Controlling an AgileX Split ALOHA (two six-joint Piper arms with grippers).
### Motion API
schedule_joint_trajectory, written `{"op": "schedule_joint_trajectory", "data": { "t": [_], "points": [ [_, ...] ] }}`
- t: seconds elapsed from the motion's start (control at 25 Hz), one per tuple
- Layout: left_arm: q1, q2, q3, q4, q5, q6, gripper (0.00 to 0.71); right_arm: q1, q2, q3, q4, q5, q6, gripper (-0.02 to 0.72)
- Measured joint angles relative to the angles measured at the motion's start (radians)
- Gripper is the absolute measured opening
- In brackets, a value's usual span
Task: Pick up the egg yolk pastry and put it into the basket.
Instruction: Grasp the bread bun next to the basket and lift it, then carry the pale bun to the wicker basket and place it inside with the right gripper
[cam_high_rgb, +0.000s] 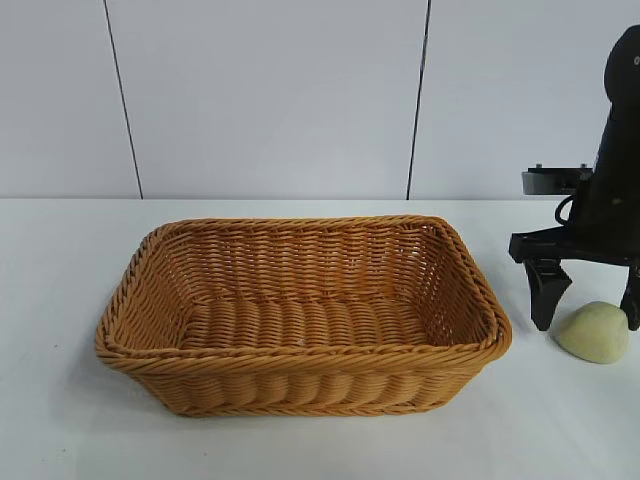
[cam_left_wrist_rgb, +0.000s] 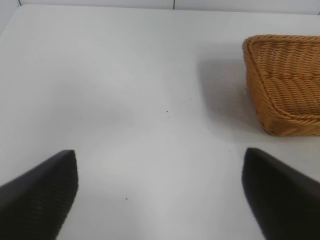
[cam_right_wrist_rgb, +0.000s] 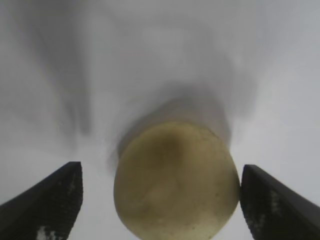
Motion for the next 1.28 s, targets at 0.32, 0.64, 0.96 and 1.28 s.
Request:
{"op": "schedule_joint_trajectory", "data": {
  "t": [0.32,0.64,0.96,1.28],
  "points": [
    [0.0,0.0,0.0,0.0,0.0,0.0,0.643,0.0,0.0,0.0,-0.009,0.015,0.0,0.186],
    [0.0,0.0,0.0,0.0,0.0,0.0,0.643,0.0,-0.068,-0.024,-0.009,0.081,-0.001,0.118],
    [0.0,0.0,0.0,0.0,0.0,0.0,0.643,0.0,-0.221,-0.197,-0.009,0.248,-0.001,0.118],
    [0.0,0.0,0.0,0.0,0.0,0.0,0.643,0.043,-0.263,-0.317,0.009,0.307,-0.005,0.118]
  ]
}}
